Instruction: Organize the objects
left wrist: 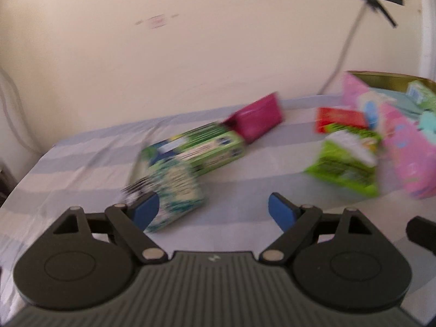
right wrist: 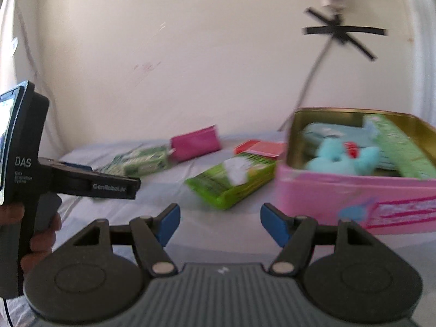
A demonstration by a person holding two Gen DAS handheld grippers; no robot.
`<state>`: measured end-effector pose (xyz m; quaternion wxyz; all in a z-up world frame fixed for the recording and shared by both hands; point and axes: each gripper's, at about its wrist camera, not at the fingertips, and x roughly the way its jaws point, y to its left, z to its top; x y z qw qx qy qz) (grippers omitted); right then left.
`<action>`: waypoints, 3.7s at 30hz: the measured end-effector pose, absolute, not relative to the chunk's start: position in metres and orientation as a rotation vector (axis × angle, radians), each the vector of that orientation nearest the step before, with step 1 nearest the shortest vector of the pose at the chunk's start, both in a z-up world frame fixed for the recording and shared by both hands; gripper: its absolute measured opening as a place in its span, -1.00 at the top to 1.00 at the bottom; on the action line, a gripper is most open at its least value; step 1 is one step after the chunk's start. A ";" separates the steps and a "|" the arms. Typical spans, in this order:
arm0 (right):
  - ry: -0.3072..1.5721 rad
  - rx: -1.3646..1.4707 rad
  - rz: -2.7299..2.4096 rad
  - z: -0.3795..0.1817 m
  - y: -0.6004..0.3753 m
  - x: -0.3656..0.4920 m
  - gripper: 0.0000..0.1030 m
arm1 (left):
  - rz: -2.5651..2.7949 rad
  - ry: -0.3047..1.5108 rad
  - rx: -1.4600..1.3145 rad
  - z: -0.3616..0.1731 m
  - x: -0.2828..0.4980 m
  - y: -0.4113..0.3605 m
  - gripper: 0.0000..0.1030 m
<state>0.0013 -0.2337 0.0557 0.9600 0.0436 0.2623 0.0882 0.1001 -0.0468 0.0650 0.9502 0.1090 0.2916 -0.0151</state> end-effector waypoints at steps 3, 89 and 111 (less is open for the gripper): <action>0.569 0.047 0.227 0.051 -0.207 0.015 -0.31 | 0.029 0.600 0.206 0.054 0.102 -0.006 -0.73; 0.231 0.113 -0.054 0.065 -0.363 -0.054 0.03 | -0.780 0.542 0.123 0.118 0.044 -0.251 -0.15; 0.239 0.125 -0.215 0.047 -0.420 -0.011 -0.33 | -0.448 0.464 0.243 0.095 0.088 -0.295 -0.48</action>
